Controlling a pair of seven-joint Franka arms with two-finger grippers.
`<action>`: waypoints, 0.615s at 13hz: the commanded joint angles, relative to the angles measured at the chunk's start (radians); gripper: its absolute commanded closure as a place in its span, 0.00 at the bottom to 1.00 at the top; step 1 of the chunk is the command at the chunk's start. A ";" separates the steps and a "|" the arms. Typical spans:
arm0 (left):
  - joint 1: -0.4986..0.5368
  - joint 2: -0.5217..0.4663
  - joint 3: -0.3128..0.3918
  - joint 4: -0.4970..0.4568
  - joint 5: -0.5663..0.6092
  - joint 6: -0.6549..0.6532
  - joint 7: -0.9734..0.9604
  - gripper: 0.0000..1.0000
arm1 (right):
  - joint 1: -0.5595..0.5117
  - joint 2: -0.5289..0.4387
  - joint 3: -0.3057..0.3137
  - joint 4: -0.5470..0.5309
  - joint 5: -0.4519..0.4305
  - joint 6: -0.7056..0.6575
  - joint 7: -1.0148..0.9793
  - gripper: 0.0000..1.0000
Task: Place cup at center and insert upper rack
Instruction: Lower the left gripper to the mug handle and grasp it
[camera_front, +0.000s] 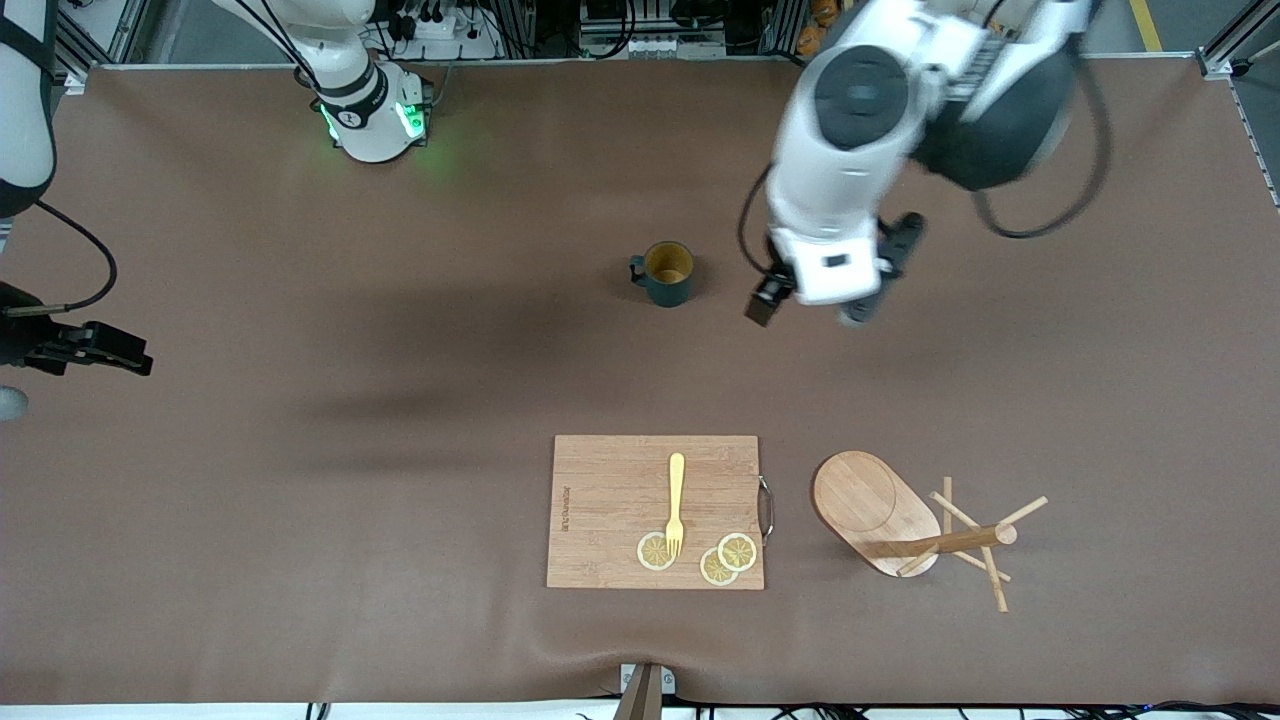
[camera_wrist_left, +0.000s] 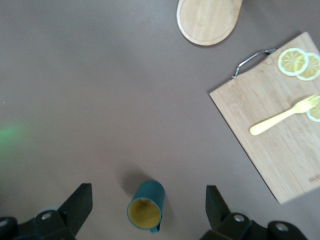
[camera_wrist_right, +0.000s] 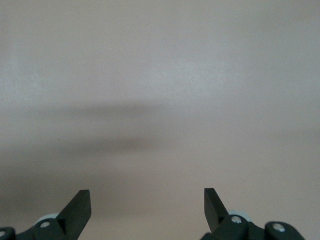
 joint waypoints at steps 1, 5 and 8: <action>-0.256 0.097 0.213 0.070 0.025 -0.018 -0.083 0.00 | 0.002 0.004 -0.038 0.000 0.066 -0.006 -0.096 0.00; -0.498 0.205 0.408 0.087 0.025 -0.016 -0.153 0.00 | 0.035 0.001 -0.101 -0.012 0.164 -0.006 -0.099 0.00; -0.639 0.319 0.527 0.125 0.018 -0.007 -0.193 0.00 | 0.098 0.000 -0.165 -0.016 0.164 -0.005 -0.099 0.00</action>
